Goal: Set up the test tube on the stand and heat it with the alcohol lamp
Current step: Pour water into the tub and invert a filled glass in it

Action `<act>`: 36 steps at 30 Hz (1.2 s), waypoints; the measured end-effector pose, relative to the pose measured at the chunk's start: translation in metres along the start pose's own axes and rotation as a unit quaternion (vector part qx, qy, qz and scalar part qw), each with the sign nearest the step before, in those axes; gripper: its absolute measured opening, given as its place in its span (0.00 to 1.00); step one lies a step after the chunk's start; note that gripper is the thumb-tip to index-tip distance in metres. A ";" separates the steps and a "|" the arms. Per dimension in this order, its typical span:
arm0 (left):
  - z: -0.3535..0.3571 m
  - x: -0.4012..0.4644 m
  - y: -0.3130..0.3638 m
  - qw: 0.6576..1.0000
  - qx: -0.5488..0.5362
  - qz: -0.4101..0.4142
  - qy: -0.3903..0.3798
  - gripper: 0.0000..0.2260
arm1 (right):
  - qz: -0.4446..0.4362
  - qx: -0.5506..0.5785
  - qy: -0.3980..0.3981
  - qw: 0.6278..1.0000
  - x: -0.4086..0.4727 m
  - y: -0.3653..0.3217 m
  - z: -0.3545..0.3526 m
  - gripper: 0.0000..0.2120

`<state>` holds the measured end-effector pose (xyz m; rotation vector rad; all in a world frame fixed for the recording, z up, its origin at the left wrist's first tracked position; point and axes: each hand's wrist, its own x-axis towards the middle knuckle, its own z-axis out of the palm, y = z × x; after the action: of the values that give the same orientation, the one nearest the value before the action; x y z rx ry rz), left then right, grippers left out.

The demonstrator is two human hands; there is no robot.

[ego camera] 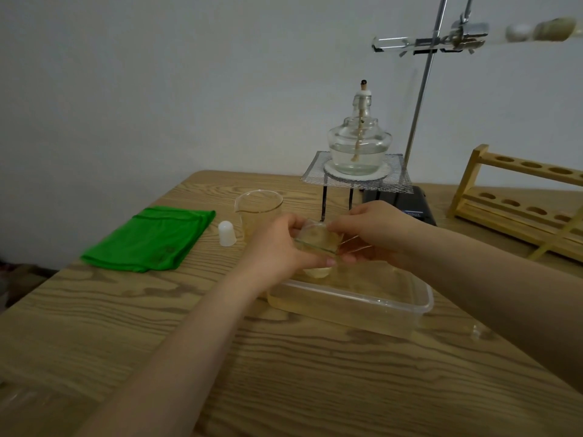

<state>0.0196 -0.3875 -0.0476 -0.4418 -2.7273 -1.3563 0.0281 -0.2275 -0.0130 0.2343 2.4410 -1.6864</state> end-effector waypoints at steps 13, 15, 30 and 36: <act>0.001 0.001 0.000 0.999 -0.024 -0.028 0.026 0.33 | 0.029 0.046 -0.024 0.998 0.004 0.000 0.003 0.11; 0.001 0.001 0.000 0.999 -0.025 -0.028 0.026 0.33 | 0.039 0.051 -0.031 0.997 0.005 0.001 0.002 0.12; 0.002 -0.001 -0.002 0.999 -0.024 -0.012 0.025 0.32 | 0.101 0.130 -0.142 0.976 0.001 0.007 0.004 0.21; 0.003 -0.001 -0.003 0.999 -0.024 -0.010 0.023 0.33 | 0.102 0.135 -0.146 0.975 0.005 0.009 0.003 0.21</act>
<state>0.0200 -0.3871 -0.0513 -0.3822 -2.6752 -1.4201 0.0253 -0.2273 -0.0236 0.2420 1.9088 -1.8109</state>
